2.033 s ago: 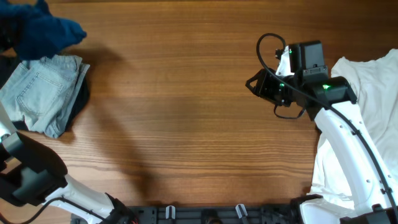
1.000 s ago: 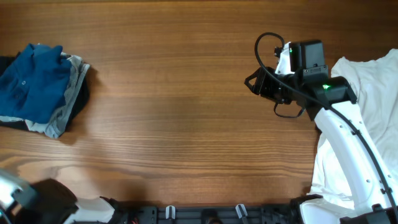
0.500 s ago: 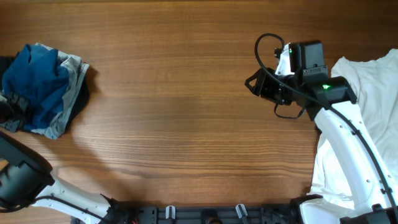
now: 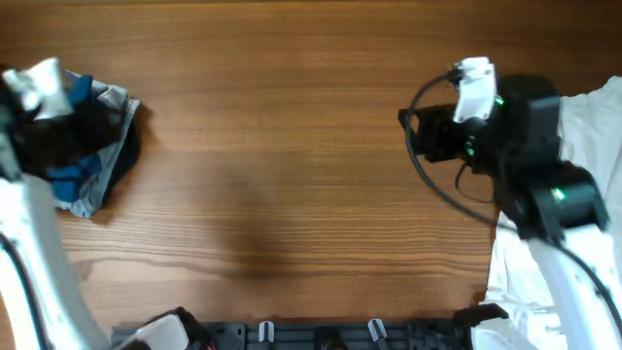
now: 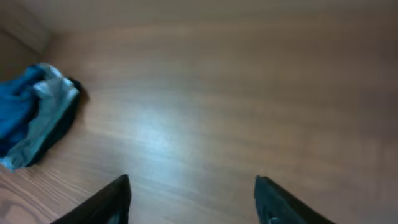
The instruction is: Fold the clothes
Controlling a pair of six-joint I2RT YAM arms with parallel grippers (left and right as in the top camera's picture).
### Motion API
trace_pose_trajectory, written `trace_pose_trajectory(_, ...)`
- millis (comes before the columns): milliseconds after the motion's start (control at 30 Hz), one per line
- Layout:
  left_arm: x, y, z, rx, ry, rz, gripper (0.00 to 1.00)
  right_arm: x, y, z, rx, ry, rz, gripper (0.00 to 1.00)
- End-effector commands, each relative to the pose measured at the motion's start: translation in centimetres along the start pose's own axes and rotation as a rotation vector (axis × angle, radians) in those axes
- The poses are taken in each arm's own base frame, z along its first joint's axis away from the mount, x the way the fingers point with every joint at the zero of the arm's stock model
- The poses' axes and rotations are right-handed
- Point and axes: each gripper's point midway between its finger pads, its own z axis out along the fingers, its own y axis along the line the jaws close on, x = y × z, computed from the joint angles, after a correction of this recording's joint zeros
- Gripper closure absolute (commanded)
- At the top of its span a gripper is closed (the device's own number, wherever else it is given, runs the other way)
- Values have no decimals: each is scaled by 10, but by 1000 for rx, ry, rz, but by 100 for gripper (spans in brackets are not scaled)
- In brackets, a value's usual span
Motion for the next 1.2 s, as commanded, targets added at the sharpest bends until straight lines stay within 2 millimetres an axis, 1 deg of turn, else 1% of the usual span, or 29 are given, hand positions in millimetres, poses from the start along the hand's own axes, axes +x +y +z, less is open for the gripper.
trace_pose_trajectory(0, 22, -78, -59, 26, -141, 325, 21, -47, 28, -78, -21, -264, -140, 28)
trace_pose_trajectory(33, 34, -91, -74, -4, -173, 385, 0, -48, 33, -93, -26, -302, -150, 8)
trace_pose_trajectory(67, 41, -96, -82, -17, -188, 417, 0, -48, 36, -103, -29, -324, -155, 1)
trace_pose_trajectory(133, 60, -108, -91, 5, -172, 479, 0, -43, 41, -123, -34, -355, -162, 0)
trace_pose_trajectory(167, 70, -117, -97, 45, -167, 513, 0, -39, 41, -128, -34, -353, -161, 0)
trace_pose_trajectory(200, 74, -122, -100, 64, -171, 529, 0, -33, 40, -128, -32, -336, -156, 0)
trace_pose_trajectory(267, 75, -124, -102, 73, -175, 538, 0, -20, 36, -123, -23, -274, -137, 0)
trace_pose_trajectory(300, 75, -124, -102, 73, -174, 537, 0, -10, 34, -120, -23, -234, -88, 0)
trace_pose_trajectory(400, 75, -124, -102, 73, -174, 537, 0, 5, 30, -115, -26, -163, 113, 0)
trace_pose_trajectory(433, 75, -124, -102, 73, -174, 538, 0, 11, 28, -113, -16, -135, 133, 0)
trace_pose_trajectory(467, 75, -124, -102, 73, -174, 538, 0, 28, 24, -111, 2, -70, 154, 0)
trace_pose_trajectory(500, 75, -124, -102, 73, -174, 537, 0, 39, 22, -110, 15, -22, 166, 0)
trace_pose_trajectory(533, 75, -124, -102, 73, -174, 538, 0, 39, 16, -111, 47, -28, 164, 0)
trace_pose_trajectory(567, 75, -124, -102, 73, -174, 538, 0, 34, 4, -112, 117, -59, 162, 0)
trace_pose_trajectory(600, 75, -124, -102, 73, -174, 538, 0, 24, -8, -113, 185, -110, 145, 0)
trace_pose_trajectory(633, 75, -124, -102, 73, -174, 537, 0, 11, -11, -110, 201, -157, 46, 0)
trace_pose_trajectory(667, 75, -124, -102, 73, -174, 538, 0, -7, -7, -109, 195, -235, -120, 0)
trace_pose_trajectory(700, 75, -124, -102, 73, -174, 538, 0, -18, 1, -109, 170, -303, -258, 0)
trace_pose_trajectory(733, 75, -124, -102, 73, -174, 538, 0, -22, 11, -107, 132, -383, -396, 0)
trace_pose_trajectory(767, 75, -124, -102, 73, -174, 538, 0, -21, 14, -106, 119, -424, -451, 0)
trace_pose_trajectory(800, 75, -124, -102, 73, -174, 538, 0, -16, 12, -102, 122, -474, -482, 0)
trace_pose_trajectory(833, 75, -124, -102, 73, -174, 538, 0, -4, 8, -95, 119, -515, -483, 0)
trace_pose_trajectory(900, 75, -124, -102, 73, -174, 538, 0, 29, -1, -81, 117, -560, -492, 0)
trace_pose_trajectory(933, 75, -124, -102, 73, -174, 538, 0, 53, -10, -72, 125, -587, -495, 0)
trace_pose_trajectory(967, 75, -124, -102, 73, -174, 538, 0, 66, -18, -66, 133, -608, -473, 0)
trace_pose_trajectory(1000, 75, -124, -102, 73, -174, 538, 0, 75, -25, -61, 138, -618, -435, 0)
trace_pose_trajectory(1100, 75, -124, -102, 73, -174, 538, 0, 110, -56, -41, 143, -637, -182, 0)
trace_pose_trajectory(1133, 75, -124, -102, 73, -174, 538, 0, 125, -68, -32, 135, -650, -72, 0)
trace_pose_trajectory(1167, 75, -124, -101, 73, -174, 538, 0, 131, -84, -28, 166, -683, 36, 0)
